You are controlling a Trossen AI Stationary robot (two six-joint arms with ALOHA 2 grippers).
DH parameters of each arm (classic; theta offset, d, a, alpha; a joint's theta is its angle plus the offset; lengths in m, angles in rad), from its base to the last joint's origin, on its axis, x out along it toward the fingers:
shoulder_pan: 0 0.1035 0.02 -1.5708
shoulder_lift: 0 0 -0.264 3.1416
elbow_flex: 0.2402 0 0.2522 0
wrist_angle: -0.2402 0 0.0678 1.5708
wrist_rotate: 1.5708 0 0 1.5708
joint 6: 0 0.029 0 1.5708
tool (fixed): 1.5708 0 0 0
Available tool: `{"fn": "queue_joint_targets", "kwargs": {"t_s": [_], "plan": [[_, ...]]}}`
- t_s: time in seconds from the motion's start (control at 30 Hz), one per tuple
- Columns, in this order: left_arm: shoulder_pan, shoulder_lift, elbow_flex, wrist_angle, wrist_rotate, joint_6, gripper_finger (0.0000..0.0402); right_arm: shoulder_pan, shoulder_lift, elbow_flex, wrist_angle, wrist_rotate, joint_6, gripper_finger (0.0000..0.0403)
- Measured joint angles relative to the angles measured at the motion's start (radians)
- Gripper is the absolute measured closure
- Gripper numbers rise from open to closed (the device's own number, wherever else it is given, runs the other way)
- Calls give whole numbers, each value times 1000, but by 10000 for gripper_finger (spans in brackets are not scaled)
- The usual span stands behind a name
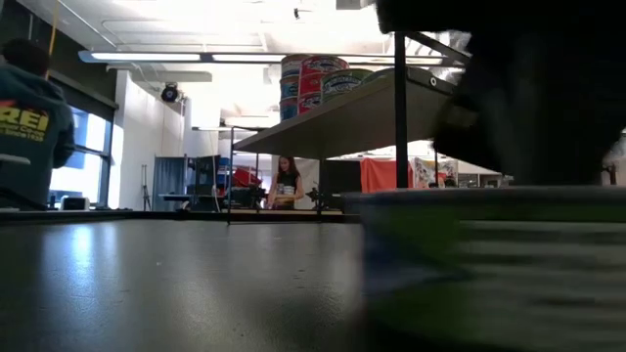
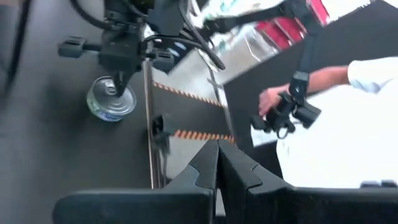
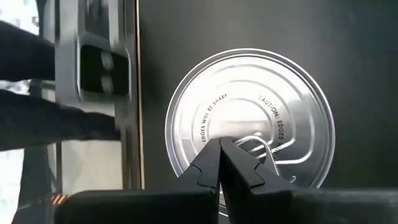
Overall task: Stack canned seafood by type on shelf
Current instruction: Stack the green tuna can on top of the green tuna can on the shelf
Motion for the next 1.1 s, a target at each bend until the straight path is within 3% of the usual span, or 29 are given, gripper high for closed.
{"fn": "queue_joint_targets", "kwargs": {"t_s": [0.23, 0.5, 0.67, 0.87, 1.0, 1.1], "plan": [[-80, -63, 0, -172, -13, 61, 402, -64, 246, 390, -115, 6, -44, 403], [-173, -17, 0, -334, -299, 45, 402, -182, 436, 750, -180, 85, -283, 403], [-236, 57, 0, -329, -410, 11, 401, -245, 451, 858, -235, 135, -458, 403], [-293, 171, 0, -313, -512, -36, 402, -251, 441, 1002, -436, 102, -622, 403], [-295, 275, 0, -294, -544, -35, 402, -222, 438, 1076, -605, 86, -563, 403], [-273, 359, 0, -283, -519, -20, 401, -192, 430, 1047, -711, 63, -529, 403]]}}
